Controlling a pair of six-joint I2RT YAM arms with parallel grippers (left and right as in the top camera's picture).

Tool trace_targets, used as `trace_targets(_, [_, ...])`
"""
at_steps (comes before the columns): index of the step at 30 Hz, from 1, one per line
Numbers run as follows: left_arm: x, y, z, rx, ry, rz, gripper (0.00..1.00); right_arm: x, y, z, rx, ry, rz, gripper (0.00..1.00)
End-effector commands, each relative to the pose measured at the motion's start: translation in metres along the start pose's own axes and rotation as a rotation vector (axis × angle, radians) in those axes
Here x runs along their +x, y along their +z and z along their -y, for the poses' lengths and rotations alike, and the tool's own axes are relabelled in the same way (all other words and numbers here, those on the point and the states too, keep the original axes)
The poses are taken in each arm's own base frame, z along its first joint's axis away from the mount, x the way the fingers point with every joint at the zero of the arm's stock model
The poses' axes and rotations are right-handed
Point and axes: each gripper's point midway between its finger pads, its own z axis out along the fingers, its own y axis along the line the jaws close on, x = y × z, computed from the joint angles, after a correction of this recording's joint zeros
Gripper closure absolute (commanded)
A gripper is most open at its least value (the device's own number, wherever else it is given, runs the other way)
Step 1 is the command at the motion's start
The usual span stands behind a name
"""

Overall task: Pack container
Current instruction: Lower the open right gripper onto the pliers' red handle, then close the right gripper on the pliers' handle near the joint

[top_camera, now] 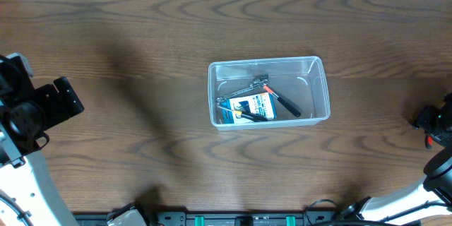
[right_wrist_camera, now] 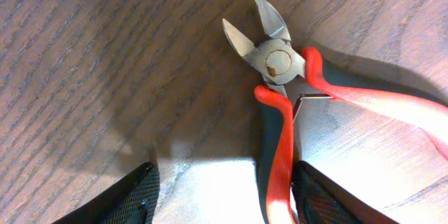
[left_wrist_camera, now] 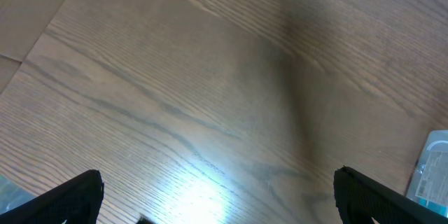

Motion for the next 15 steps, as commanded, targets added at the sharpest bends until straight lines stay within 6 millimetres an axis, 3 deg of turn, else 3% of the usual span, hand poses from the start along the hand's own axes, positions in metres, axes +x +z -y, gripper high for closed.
trace_targets(1, [-0.0026,-0.0021,-0.0001,0.004,-0.016,0.009,0.02,0.0006,0.0048,-0.0014,0.018,-0.001,-0.017,0.36])
trace_targets(6, [-0.0026,-0.0021,-0.0001,0.004,-0.016,0.009,0.02,0.0016,0.0048,-0.0014,0.018,0.010,-0.021,0.48])
trace_targets(15, [-0.0026,-0.0021,-0.0001,0.004,-0.016,0.009,0.02,0.0009,0.0048,-0.0006,0.023,0.068,-0.017,0.51])
